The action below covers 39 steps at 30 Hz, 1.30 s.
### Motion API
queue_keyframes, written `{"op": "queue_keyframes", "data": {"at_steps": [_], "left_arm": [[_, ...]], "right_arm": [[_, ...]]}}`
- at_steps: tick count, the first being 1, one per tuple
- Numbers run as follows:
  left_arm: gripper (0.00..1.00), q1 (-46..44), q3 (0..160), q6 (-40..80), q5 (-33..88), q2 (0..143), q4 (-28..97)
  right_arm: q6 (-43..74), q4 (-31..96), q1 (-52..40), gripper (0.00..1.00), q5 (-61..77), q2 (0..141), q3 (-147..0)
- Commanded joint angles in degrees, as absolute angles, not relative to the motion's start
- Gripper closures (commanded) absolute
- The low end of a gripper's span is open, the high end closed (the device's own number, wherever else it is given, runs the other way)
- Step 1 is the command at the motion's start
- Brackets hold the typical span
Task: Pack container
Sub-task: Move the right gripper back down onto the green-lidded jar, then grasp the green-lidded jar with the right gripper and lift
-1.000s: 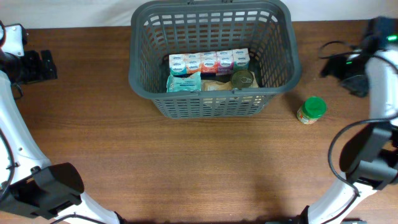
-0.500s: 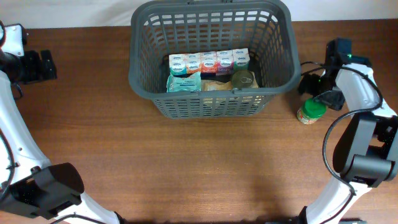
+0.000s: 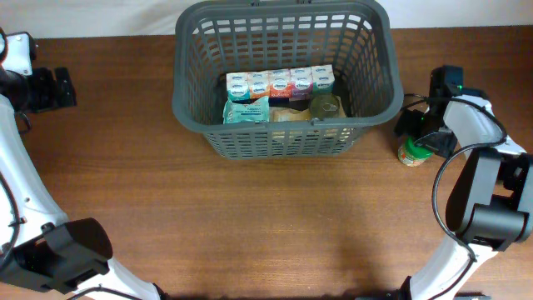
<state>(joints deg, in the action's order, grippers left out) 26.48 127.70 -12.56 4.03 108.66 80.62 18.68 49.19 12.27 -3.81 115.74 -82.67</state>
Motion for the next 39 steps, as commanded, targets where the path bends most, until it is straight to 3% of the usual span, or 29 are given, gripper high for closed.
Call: {"op": "queue_keyframes", "data": {"at_steps": [1,10,14,39], "left_arm": [[0.01,26.5,127.3,-12.0,4.2,109.0,80.6],[0.01,26.5,127.3,-12.0,4.2,109.0,80.6],[0.01,26.5,127.3,-12.0,4.2,109.0,80.6],[0.01,26.5,127.3,-12.0,4.2,109.0,80.6]], "right_arm": [[20.0,48.9,11.9,0.05,-4.5,114.9,-81.6],[20.0,48.8,11.9,0.07,-2.6,114.9,-81.5],[20.0,48.8,12.0,0.18,-2.6,114.9,-81.5],[21.6,50.7,11.9,0.18,-2.0,114.9,-81.5]]}}
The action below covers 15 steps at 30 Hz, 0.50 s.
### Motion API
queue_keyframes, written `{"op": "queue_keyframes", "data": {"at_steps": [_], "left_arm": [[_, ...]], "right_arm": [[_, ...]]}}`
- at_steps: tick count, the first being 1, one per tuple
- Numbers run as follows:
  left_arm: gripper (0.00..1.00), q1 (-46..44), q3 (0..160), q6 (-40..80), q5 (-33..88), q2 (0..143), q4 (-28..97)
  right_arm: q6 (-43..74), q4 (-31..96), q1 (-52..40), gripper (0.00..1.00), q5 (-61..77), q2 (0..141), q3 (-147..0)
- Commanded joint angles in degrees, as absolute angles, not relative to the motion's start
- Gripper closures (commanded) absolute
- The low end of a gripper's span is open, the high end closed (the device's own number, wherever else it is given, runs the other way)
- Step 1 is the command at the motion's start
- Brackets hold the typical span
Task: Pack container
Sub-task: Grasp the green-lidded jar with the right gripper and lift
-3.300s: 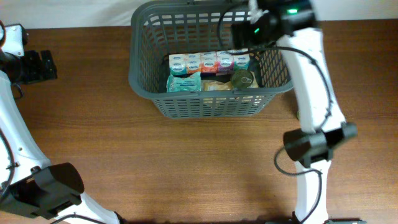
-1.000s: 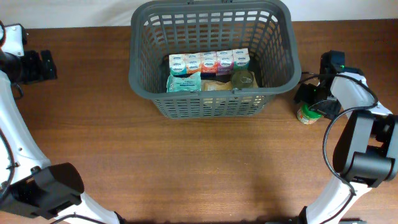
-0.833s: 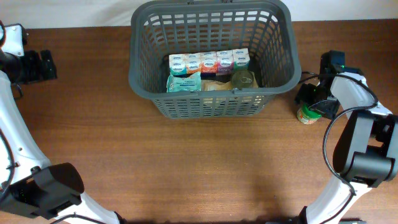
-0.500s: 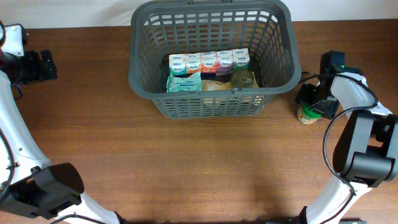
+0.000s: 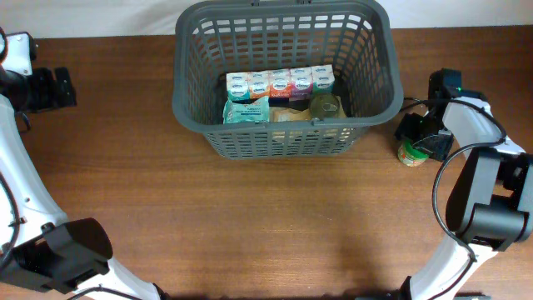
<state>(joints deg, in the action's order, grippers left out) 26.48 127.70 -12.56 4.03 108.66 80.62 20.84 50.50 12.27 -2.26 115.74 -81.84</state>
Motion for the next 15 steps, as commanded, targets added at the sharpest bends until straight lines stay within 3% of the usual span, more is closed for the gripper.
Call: {"op": "queue_keyframes", "data": {"at_steps": [1,15], "left_arm": [[0.01,26.5,127.3,-12.0,4.2,109.0,80.6],[0.01,26.5,127.3,-12.0,4.2,109.0,80.6]], "right_arm": [[21.6,50.7,11.9,0.18,-2.0,114.9,-81.5],[22.0,51.4,11.9,0.25,-2.0,114.9,-81.5]]}}
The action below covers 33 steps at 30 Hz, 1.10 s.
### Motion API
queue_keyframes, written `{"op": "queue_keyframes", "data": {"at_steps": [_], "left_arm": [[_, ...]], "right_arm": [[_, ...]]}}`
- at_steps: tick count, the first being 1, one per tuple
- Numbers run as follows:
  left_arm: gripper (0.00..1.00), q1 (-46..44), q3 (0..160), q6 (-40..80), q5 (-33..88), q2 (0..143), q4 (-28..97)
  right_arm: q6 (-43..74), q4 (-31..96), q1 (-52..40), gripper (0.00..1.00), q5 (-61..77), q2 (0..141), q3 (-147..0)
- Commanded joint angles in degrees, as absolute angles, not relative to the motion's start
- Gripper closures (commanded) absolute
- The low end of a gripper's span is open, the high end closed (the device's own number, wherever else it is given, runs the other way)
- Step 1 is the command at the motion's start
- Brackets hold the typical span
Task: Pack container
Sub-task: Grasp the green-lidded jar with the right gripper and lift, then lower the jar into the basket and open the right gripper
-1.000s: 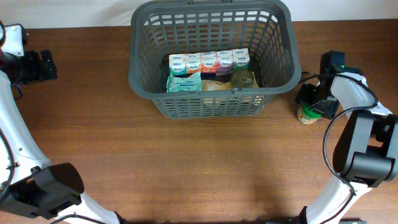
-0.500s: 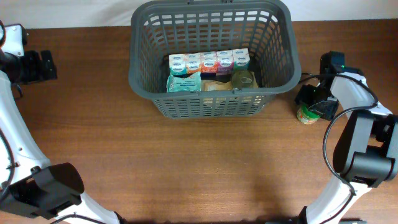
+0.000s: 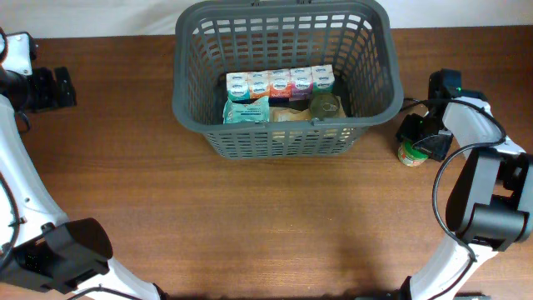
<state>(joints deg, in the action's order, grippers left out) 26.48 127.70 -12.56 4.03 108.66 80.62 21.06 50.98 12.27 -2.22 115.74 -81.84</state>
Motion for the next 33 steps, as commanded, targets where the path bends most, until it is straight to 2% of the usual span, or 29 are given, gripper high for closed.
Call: {"op": "queue_keyframes", "data": {"at_steps": [1,11,12,13,20,26,27,28,30,33], "left_arm": [[0.01,26.5,127.3,-12.0,4.2,109.0,80.6],[0.01,26.5,127.3,-12.0,4.2,109.0,80.6],[0.01,26.5,127.3,-12.0,4.2,109.0,80.6],[0.01,26.5,127.3,-12.0,4.2,109.0,80.6],[0.01,26.5,127.3,-12.0,4.2,109.0,80.6],[0.01,26.5,127.3,-12.0,4.2,109.0,80.6],[0.01,26.5,127.3,-12.0,4.2,109.0,80.6],[0.01,26.5,127.3,-12.0,4.2,109.0,80.6],[0.01,26.5,127.3,-12.0,4.2,109.0,80.6],[0.01,26.5,127.3,-12.0,4.2,109.0,80.6]], "right_arm": [[22.0,51.6,11.9,0.26,-2.0,114.9,-81.5],[22.0,51.9,11.9,0.41,-2.0,114.9,-81.5],[22.0,51.9,11.9,0.47,-2.0,114.9,-81.5],[22.0,51.9,11.9,0.48,-2.0,114.9,-81.5],[22.0,52.0,11.9,0.51,-2.7,114.8,-81.9],[22.0,56.3,11.9,0.72,-6.9,113.7,-86.7],[22.0,58.2,11.9,0.79,-7.3,113.0,-89.2],[21.9,59.2,11.9,0.80,-7.8,112.5,-90.6],[21.9,61.5,11.9,0.94,-8.7,110.9,-94.0],[20.6,67.4,11.9,0.96,-10.4,105.6,-105.0]]}}
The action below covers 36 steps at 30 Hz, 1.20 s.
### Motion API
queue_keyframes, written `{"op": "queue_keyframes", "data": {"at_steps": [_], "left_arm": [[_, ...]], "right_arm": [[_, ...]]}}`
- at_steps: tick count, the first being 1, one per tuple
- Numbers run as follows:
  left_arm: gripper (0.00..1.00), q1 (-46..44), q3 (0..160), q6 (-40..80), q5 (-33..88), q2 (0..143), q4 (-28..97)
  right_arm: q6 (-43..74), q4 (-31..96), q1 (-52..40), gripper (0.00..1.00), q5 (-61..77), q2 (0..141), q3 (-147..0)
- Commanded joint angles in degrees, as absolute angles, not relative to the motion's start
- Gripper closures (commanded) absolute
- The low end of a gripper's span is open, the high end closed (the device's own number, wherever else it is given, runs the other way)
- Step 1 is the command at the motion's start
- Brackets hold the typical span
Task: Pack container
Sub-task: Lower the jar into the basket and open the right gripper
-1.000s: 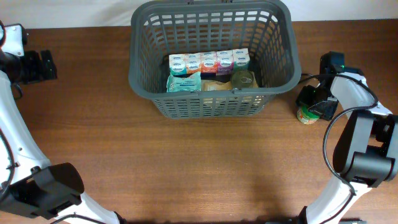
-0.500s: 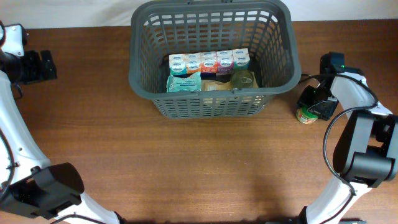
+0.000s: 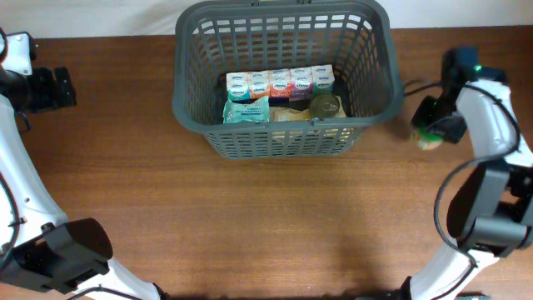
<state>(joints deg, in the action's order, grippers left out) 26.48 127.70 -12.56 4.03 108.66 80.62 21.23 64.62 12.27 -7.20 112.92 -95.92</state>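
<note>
The grey plastic basket (image 3: 190, 117) stands at the back middle of the table. Inside it lie a row of small cartons (image 3: 280, 82), a teal packet (image 3: 246, 111), a tan package (image 3: 289, 114) and a green can (image 3: 326, 106). To the right of the basket, my right gripper (image 3: 431, 127) is shut on a small green-labelled can (image 3: 430, 140), which looks blurred and appears raised off the table. My left gripper (image 3: 63, 88) rests at the far left edge, open and holding nothing.
The basket's right wall (image 3: 391, 83) is close to the left of the held can. A dark cable (image 3: 412, 85) runs by the right arm. Brown tabletop (image 3: 266, 217) spreads in front of the basket.
My right gripper has moved back and slightly right with the small can, which has left its spot on the table by the basket's right front corner. The left arm has not moved.
The small can stood on the table right of the basket with my right gripper around it. The gripper stayed low on the can at the two following moments, shifting only slightly. Now the can is held farther back, off its old spot.
</note>
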Motion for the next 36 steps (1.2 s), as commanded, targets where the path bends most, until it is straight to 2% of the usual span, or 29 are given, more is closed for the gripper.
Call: {"op": "queue_keyframes", "data": {"at_steps": [1,9,15,16,21,26,35,36], "left_arm": [[0.01,26.5,127.3,-12.0,4.2,109.0,80.6],[0.01,26.5,127.3,-12.0,4.2,109.0,80.6],[0.01,26.5,127.3,-12.0,4.2,109.0,80.6],[0.01,26.5,127.3,-12.0,4.2,109.0,80.6],[0.01,26.5,127.3,-12.0,4.2,109.0,80.6],[0.01,26.5,127.3,-12.0,4.2,109.0,80.6],[0.01,26.5,127.3,-12.0,4.2,109.0,80.6],[0.01,26.5,127.3,-12.0,4.2,109.0,80.6]], "right_arm": [[19.9,68.5,11.8,0.96,-10.2,104.7,-107.3],[5.0,71.5,4.0,0.96,-2.1,95.0,-124.9],[-0.9,67.0,-7.5,0.96,4.4,92.9,-125.6],[-1.3,66.1,-11.4,0.96,4.3,94.1,-124.9],[-1.7,64.6,-18.3,0.96,2.4,100.7,-122.9],[-1.7,64.8,-21.1,0.96,3.0,112.7,-122.9],[-1.5,65.9,-24.5,0.95,4.9,124.8,-122.9],[-1.5,65.7,-24.8,0.69,4.7,125.4,-122.9]]}}
